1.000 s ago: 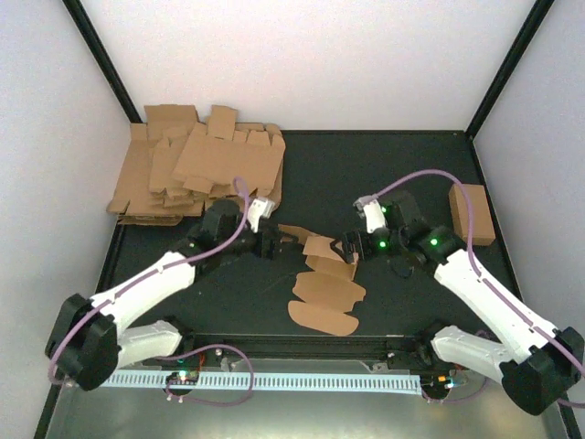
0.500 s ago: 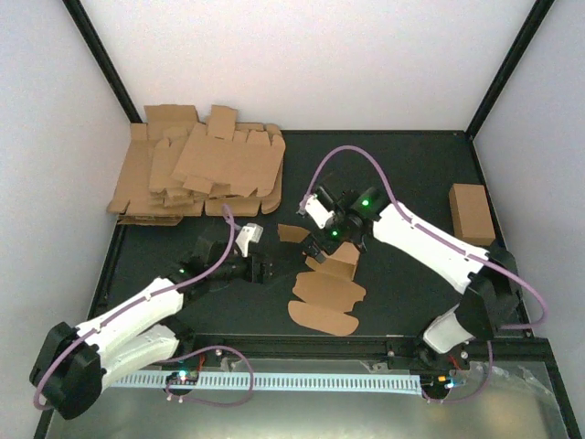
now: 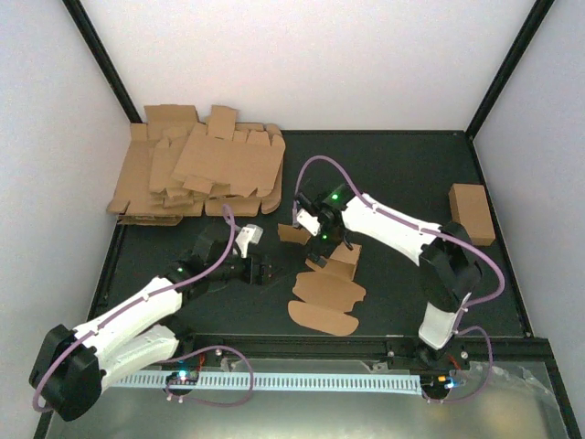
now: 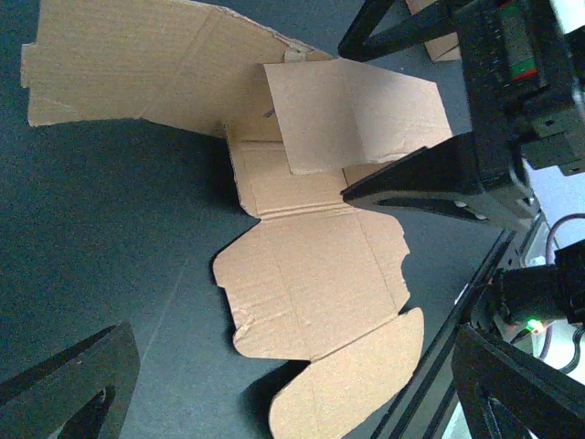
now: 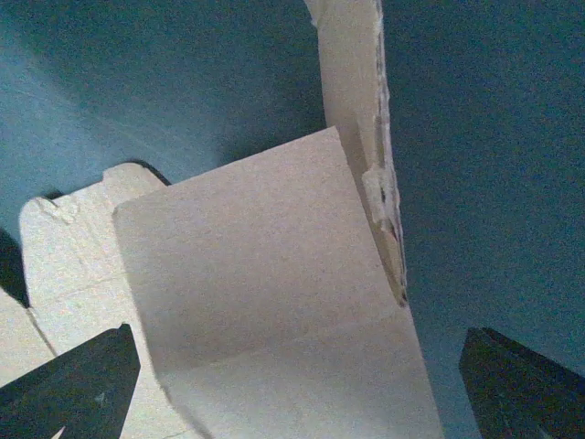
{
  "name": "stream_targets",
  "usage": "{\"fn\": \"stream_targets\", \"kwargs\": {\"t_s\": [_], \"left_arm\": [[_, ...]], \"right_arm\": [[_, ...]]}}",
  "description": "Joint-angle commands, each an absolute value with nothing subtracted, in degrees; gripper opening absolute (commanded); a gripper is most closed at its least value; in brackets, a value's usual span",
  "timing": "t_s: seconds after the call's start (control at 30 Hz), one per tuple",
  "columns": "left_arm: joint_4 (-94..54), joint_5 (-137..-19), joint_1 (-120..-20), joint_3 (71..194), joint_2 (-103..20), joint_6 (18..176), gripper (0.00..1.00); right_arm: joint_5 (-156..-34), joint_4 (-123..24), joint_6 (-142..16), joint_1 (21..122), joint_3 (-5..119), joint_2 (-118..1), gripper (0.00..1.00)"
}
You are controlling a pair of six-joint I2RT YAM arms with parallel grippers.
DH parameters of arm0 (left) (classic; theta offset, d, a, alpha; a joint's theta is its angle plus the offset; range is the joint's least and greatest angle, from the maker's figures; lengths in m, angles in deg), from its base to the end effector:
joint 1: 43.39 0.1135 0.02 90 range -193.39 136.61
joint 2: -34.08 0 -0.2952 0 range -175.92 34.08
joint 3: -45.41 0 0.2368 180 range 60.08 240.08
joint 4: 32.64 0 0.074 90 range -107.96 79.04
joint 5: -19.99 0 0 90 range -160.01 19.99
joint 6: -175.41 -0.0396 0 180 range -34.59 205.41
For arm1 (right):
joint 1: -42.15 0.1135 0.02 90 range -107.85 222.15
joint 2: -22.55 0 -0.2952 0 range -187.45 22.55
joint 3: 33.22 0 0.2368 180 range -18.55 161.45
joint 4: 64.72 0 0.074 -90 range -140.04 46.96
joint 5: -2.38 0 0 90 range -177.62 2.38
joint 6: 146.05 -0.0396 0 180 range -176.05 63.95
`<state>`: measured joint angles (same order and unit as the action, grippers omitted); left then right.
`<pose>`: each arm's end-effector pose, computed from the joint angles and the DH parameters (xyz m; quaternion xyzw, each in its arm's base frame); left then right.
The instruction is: Fold the paper box
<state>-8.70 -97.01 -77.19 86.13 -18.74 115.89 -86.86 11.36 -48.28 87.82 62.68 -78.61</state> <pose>0.1242 -0.1048 0.2348 0.1310 0.8631 -0.4108 0.2629 0.2310 0.2357 0.2691 -0.4479 0.8909 0.0183 0.0736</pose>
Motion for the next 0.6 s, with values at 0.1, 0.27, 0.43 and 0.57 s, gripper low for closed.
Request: {"fn": "stream_targets", "kwargs": {"t_s": [0.1, 0.27, 0.43, 0.57], "left_arm": [[-7.6, -96.9, -76.6, 87.7, -16.7, 115.0, 0.97], [-7.3, -96.6, -76.5, 87.0, -15.8, 115.1, 0.97], [-8.0, -96.5, -76.3, 86.7, -16.1, 115.3, 0.97], [-8.2, -96.9, -76.2, 87.1, -16.6, 115.3, 0.97]], "right_arm": [[-85.3, 12.4, -45.7, 87.9, 64.5, -81.1, 0.99], [-86.2, 12.6, -46.5, 87.9, 65.5, -81.5, 0.89], [-86.3, 12.3, -46.3, 88.0, 64.9, -80.8, 0.72], [-86.3, 12.5, -46.6, 88.0, 65.0, -80.5, 0.62]]}}
